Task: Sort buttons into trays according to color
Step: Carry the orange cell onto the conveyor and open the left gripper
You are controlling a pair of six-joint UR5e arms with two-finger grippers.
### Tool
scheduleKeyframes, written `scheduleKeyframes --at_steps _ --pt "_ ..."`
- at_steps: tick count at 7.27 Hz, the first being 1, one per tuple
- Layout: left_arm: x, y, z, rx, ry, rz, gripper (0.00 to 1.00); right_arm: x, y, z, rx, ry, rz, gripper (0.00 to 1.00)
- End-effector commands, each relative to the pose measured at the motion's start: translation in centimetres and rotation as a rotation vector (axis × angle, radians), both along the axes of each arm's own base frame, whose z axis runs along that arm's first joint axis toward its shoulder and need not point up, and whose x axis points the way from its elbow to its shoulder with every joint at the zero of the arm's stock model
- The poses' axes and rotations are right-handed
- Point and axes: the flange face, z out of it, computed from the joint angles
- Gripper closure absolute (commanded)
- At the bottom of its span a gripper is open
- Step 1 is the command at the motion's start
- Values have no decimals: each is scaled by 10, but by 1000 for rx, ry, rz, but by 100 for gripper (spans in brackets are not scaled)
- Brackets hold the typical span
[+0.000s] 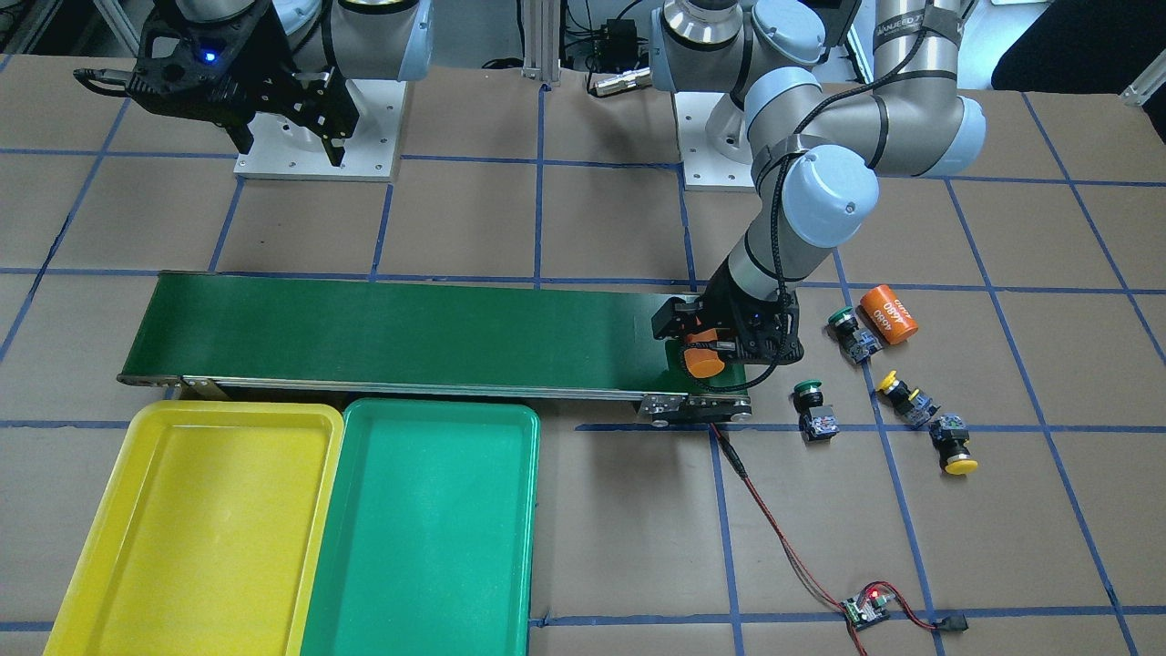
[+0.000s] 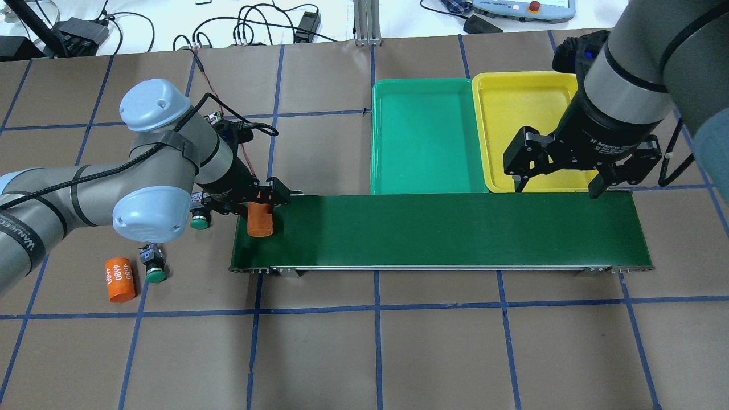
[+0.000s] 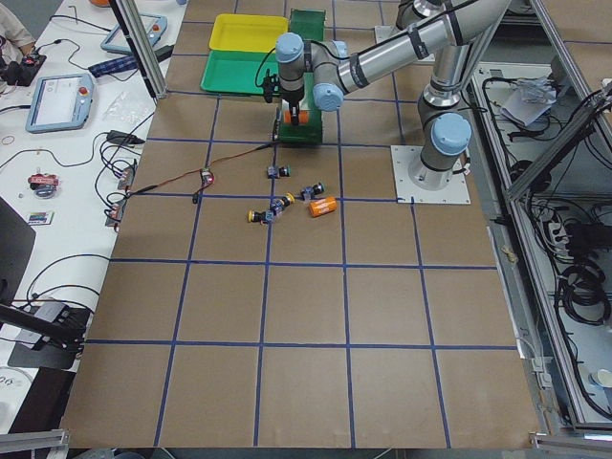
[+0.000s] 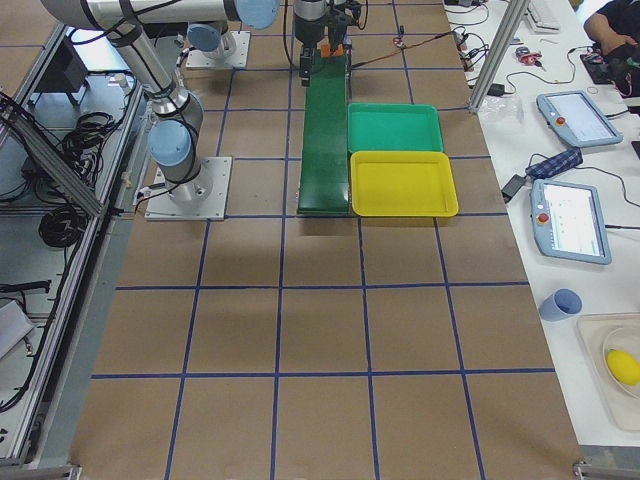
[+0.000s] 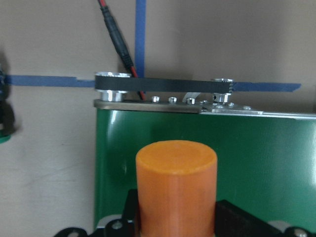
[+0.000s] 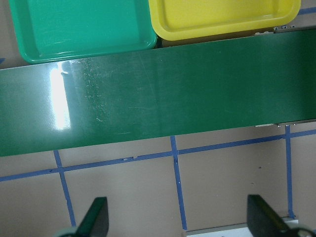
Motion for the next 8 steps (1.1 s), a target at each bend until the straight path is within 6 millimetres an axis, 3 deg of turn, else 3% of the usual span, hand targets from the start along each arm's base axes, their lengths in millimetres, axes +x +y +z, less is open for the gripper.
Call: scheduleKeyframes --at_steps 1,2,4,5,7,8 --pt "-7 1 -10 16 0 4 36 1 0 0 -2 -6 -1 0" --pt "-6 -5 2 -18 12 6 0 1 -1 -1 0 -6 -1 0" --pt "-1 -23 49 -16 6 1 0 1 -1 0 -3 -11 -2 0" --pt "20 -45 72 -2 6 22 0 1 0 0 0 -8 -2 0" --pt "108 -73 64 4 21 18 0 1 0 0 -2 -11 -2 0" --pt "132 -78 50 6 28 -11 0 2 0 0 -2 -15 -3 0"
